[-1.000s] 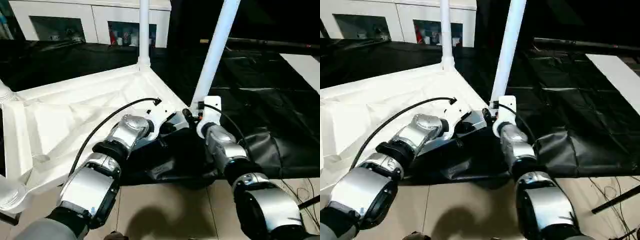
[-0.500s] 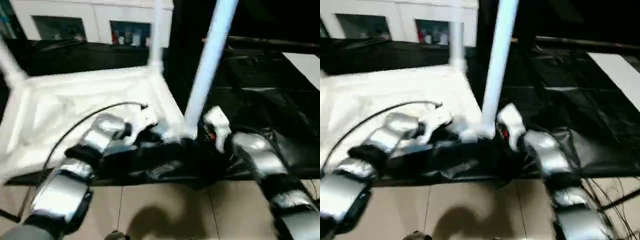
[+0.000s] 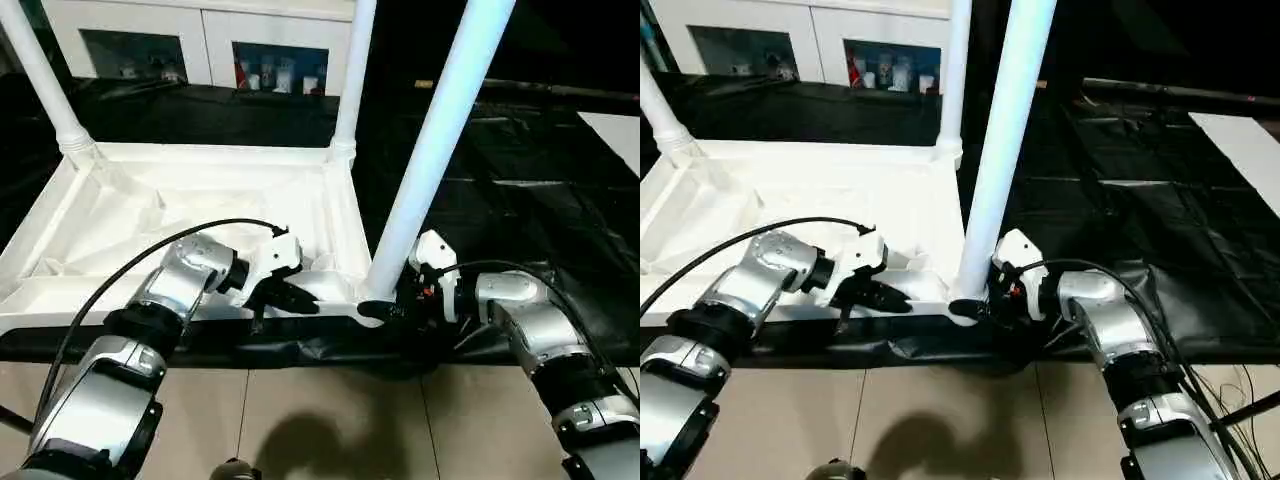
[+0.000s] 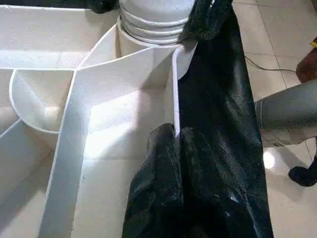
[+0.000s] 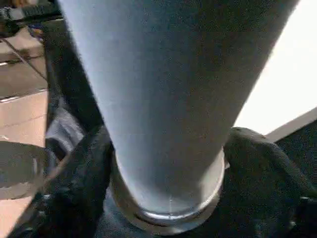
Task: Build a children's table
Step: Rotate leg to tighten
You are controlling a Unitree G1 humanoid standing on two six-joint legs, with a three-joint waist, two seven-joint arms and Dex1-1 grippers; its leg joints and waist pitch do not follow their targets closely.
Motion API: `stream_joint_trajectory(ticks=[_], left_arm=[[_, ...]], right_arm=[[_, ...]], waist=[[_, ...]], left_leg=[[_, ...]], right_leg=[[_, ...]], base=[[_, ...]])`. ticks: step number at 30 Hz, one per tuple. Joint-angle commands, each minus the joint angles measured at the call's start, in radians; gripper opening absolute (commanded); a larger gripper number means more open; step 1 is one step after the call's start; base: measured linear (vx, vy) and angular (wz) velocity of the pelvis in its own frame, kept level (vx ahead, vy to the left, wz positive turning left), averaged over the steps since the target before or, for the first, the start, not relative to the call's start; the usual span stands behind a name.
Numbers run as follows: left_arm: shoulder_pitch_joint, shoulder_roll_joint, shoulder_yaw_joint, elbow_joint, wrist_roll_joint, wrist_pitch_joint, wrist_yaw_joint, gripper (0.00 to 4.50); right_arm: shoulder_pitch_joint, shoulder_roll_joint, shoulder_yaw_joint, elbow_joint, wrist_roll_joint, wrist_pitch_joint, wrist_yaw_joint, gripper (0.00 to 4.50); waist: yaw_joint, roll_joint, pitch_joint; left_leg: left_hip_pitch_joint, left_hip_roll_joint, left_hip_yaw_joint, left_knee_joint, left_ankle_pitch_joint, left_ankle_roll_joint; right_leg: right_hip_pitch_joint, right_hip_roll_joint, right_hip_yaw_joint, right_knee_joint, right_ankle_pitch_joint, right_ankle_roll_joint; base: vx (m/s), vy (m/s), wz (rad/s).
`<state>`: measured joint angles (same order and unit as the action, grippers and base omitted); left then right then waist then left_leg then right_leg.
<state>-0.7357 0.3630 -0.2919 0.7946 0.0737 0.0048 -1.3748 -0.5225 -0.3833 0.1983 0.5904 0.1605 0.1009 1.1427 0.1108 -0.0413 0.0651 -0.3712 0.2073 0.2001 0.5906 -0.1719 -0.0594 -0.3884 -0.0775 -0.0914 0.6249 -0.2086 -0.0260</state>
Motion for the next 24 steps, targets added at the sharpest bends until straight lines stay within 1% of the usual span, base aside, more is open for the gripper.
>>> stream_joint_trajectory(ticks=[1, 4, 7, 9, 10, 14, 15, 16, 17, 18, 19, 20, 21, 22, 23, 24], left_arm=[[0.018, -0.002, -0.013, -0.031, -0.026, 0.014, -0.041, 0.0], [0.024, 0.001, -0.011, -0.049, -0.026, 0.028, -0.043, 0.0], [0.025, 0.001, -0.009, -0.056, -0.027, 0.033, -0.043, 0.0], [0.027, 0.004, -0.008, -0.06, -0.028, 0.036, -0.045, 0.0], [0.027, 0.005, -0.008, -0.061, -0.028, 0.037, -0.045, 0.0], [0.03, 0.007, -0.008, -0.071, -0.029, 0.047, -0.041, 0.0], [0.026, 0.0, -0.004, -0.065, -0.026, 0.052, -0.022, 0.0], [0.018, -0.011, 0.001, -0.047, -0.014, 0.052, 0.023, 0.0], [0.013, -0.016, 0.003, -0.038, -0.008, 0.052, 0.045, 0.0], [-0.001, -0.029, 0.01, -0.007, 0.011, 0.054, 0.117, 0.0], [-0.011, -0.038, 0.015, 0.015, 0.024, 0.055, 0.167, 0.0], [-0.024, -0.052, 0.024, 0.04, 0.031, 0.057, 0.22, 0.0], [-0.04, -0.071, 0.035, 0.069, 0.037, 0.07, 0.28, 0.0], [-0.06, -0.093, 0.044, 0.1, 0.044, 0.083, 0.35, 0.0], [-0.066, -0.099, 0.047, 0.109, 0.046, 0.086, 0.37, 0.0], [-0.085, -0.121, 0.058, 0.136, 0.049, 0.104, 0.437, 0.0]], right_arm=[[0.006, -0.007, -0.004, -0.02, 0.009, 0.022, 0.011, 3.28], [0.011, -0.007, -0.003, -0.023, 0.011, 0.037, 0.006, 3.11], [0.013, -0.004, -0.007, -0.023, 0.015, 0.045, 0.003, 2.79], [0.013, 0.004, -0.013, -0.018, 0.019, 0.049, -0.002, 2.74], [0.013, 0.006, -0.015, -0.015, 0.019, 0.048, -0.003, 2.72], [0.009, 0.025, -0.032, 0.006, 0.022, 0.044, -0.03, 2.68], [0.002, 0.046, -0.052, 0.032, 0.026, 0.04, -0.075, 2.67], [-0.013, 0.074, -0.077, 0.077, 0.018, 0.029, -0.163, 2.67], [-0.021, 0.087, -0.088, 0.099, 0.013, 0.024, -0.205, 2.67], [-0.033, 0.111, -0.106, 0.134, 0.007, 0.017, -0.284, 2.67], [-0.041, 0.127, -0.118, 0.158, 0.002, 0.012, -0.335, 2.67], [-0.051, 0.146, -0.134, 0.184, 0.002, 0.005, -0.399, 2.67], [-0.063, 0.173, -0.158, 0.214, 0.01, 0.0, -0.474, 2.67], [-0.077, 0.203, -0.18, 0.243, 0.016, -0.01, -0.56, 2.67], [-0.082, 0.211, -0.187, 0.252, 0.016, -0.013, -0.587, 2.66], [-0.096, 0.236, -0.202, 0.276, 0.018, -0.027, -0.662, 2.66]], waist=[[-0.002, -0.006, -0.072], [-0.003, -0.006, -0.071], [-0.004, -0.008, -0.071], [-0.004, -0.006, -0.071], [-0.004, -0.006, -0.071], [-0.005, -0.006, -0.072], [-0.006, -0.005, -0.071], [-0.011, -0.003, -0.07], [-0.011, -0.003, -0.07], [-0.023, 0.004, -0.066], [-0.027, 0.002, -0.067], [-0.027, 0.005, -0.068], [-0.03, 0.003, -0.068], [-0.03, 0.002, -0.07], [-0.031, 0.011, -0.07], [-0.033, 0.005, -0.071]], left_leg=[[0.015, 0.043, -0.016, -0.064, -0.139, 0.054], [0.016, 0.043, -0.016, -0.064, -0.142, 0.053], [0.015, 0.042, -0.016, -0.064, -0.145, 0.048], [0.015, 0.041, -0.017, -0.065, -0.147, 0.045], [0.017, 0.042, -0.017, -0.065, -0.152, 0.042], [0.015, 0.041, -0.017, -0.064, -0.147, 0.04], [0.015, 0.041, -0.017, -0.065, -0.153, 0.038], [0.015, 0.041, -0.018, -0.066, -0.163, 0.028], [0.015, 0.041, -0.018, -0.066, -0.163, 0.028], [0.02, 0.04, -0.022, -0.072, -0.213, -0.001], [0.023, 0.04, -0.023, -0.072, -0.23, -0.011], [0.027, 0.039, -0.024, -0.071, -0.243, -0.022], [0.025, 0.039, -0.024, -0.072, -0.245, -0.029], [0.025, 0.039, -0.026, -0.073, -0.24, -0.032], [0.026, 0.038, -0.024, -0.072, -0.239, -0.033], [0.024, 0.037, -0.023, -0.071, -0.234, -0.035]], right_leg=[[0.044, -0.083, 0.061, -0.069, -0.111, -0.222], [0.044, -0.085, 0.061, -0.07, -0.114, -0.222], [0.044, -0.083, 0.062, -0.071, -0.127, -0.215], [0.044, -0.084, 0.062, -0.073, -0.136, -0.211], [0.043, -0.084, 0.062, -0.074, -0.142, -0.21], [0.044, -0.084, 0.062, -0.071, -0.127, -0.213], [0.043, -0.085, 0.062, -0.073, -0.136, -0.215], [0.041, -0.088, 0.062, -0.075, -0.155, -0.213], [0.041, -0.088, 0.062, -0.075, -0.155, -0.213], [0.036, -0.086, 0.062, -0.084, -0.217, -0.207], [0.036, -0.087, 0.062, -0.086, -0.238, -0.205], [0.035, -0.087, 0.062, -0.089, -0.265, -0.199], [0.035, -0.088, 0.063, -0.09, -0.272, -0.194], [0.037, -0.087, 0.063, -0.089, -0.266, -0.188], [0.034, -0.086, 0.064, -0.088, -0.257, -0.19], [0.036, -0.085, 0.065, -0.087, -0.237, -0.192]], base=[[0.0, 0.0, 0.0], [0.0, 0.0, 0.0], [0.0, 0.0, 0.0], [0.0, 0.0, 0.0], [0.0, 0.0, 0.0], [0.0, 0.0, 0.0], [0.0, 0.0, 0.0], [0.0, 0.0, 0.0], [0.0, 0.0, 0.0], [0.0, 0.0, 0.0], [0.0, 0.0, 0.0], [0.0, 0.0, 0.0], [0.0, 0.0, 0.0], [0.0, 0.0, 0.0], [0.0, 0.0, 0.0], [0.0, 0.0, 0.0]])
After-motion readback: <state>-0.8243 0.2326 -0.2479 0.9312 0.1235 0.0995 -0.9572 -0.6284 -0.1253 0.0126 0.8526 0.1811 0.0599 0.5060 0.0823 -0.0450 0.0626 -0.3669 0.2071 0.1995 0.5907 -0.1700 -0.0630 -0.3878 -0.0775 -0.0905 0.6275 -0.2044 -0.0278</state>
